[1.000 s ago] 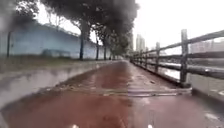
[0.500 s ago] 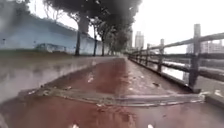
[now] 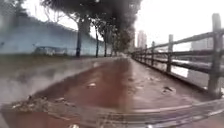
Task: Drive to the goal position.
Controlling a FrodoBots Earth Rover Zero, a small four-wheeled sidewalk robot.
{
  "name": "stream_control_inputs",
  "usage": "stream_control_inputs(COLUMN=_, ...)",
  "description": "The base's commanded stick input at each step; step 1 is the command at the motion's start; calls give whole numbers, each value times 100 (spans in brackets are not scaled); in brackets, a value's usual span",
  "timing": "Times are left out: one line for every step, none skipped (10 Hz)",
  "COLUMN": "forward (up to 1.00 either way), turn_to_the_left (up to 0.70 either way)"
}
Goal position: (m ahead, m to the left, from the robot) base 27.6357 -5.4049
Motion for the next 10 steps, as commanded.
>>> stream_control_inputs(forward=85, turn_to_the_left=2)
stream_control_inputs(forward=85, turn_to_the_left=2)
stream_control_inputs(forward=85, turn_to_the_left=2)
stream_control_inputs(forward=85, turn_to_the_left=2)
stream_control_inputs(forward=85, turn_to_the_left=2)
stream_control_inputs(forward=85, turn_to_the_left=2)
stream_control_inputs(forward=85, turn_to_the_left=2)
stream_control_inputs(forward=85, turn_to_the_left=2)
stream_control_inputs(forward=85, turn_to_the_left=2)
stream_control_inputs(forward=85, turn_to_the_left=2)
